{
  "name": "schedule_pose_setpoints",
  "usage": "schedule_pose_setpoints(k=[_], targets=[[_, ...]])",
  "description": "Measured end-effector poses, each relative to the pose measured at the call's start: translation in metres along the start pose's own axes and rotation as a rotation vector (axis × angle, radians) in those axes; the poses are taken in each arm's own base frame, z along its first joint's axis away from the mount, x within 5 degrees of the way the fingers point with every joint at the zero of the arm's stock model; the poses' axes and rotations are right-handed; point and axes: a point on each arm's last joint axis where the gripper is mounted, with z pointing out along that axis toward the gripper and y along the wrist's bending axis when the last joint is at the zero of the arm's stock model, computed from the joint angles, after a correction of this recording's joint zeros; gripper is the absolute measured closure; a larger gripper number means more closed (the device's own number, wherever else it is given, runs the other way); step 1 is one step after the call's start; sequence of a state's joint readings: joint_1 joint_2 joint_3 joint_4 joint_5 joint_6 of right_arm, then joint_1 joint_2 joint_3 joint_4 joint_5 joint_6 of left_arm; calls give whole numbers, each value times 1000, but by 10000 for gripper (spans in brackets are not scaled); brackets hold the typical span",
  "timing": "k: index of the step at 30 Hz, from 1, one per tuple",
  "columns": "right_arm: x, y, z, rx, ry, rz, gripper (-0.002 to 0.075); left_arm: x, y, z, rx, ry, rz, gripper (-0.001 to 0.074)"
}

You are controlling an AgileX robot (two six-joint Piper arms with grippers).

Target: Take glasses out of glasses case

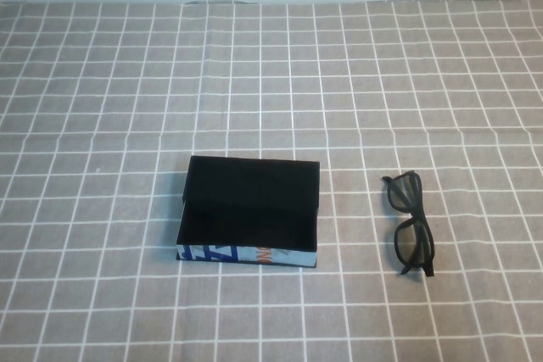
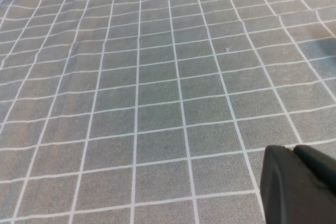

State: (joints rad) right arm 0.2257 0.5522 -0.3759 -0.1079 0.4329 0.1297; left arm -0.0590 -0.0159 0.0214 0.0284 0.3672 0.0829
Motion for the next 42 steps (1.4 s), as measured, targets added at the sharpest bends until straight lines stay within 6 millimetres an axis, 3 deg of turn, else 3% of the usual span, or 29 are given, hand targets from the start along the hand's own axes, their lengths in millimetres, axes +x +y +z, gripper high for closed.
schedule_pose_setpoints(k=[6, 11, 23, 33, 42], targets=[[51, -16, -6, 101, -294, 36, 743, 0, 0, 0, 0, 0, 0, 739], [74, -17, -12, 107, -389, 41, 743, 0, 0, 0, 0, 0, 0, 739], [81, -16, -18, 98, -405, 61, 743, 0, 0, 0, 0, 0, 0, 739], [97, -12, -8, 55, -303, -23, 743, 0, 0, 0, 0, 0, 0, 739], [98, -12, -8, 47, -289, -23, 743, 0, 0, 0, 0, 0, 0, 739]])
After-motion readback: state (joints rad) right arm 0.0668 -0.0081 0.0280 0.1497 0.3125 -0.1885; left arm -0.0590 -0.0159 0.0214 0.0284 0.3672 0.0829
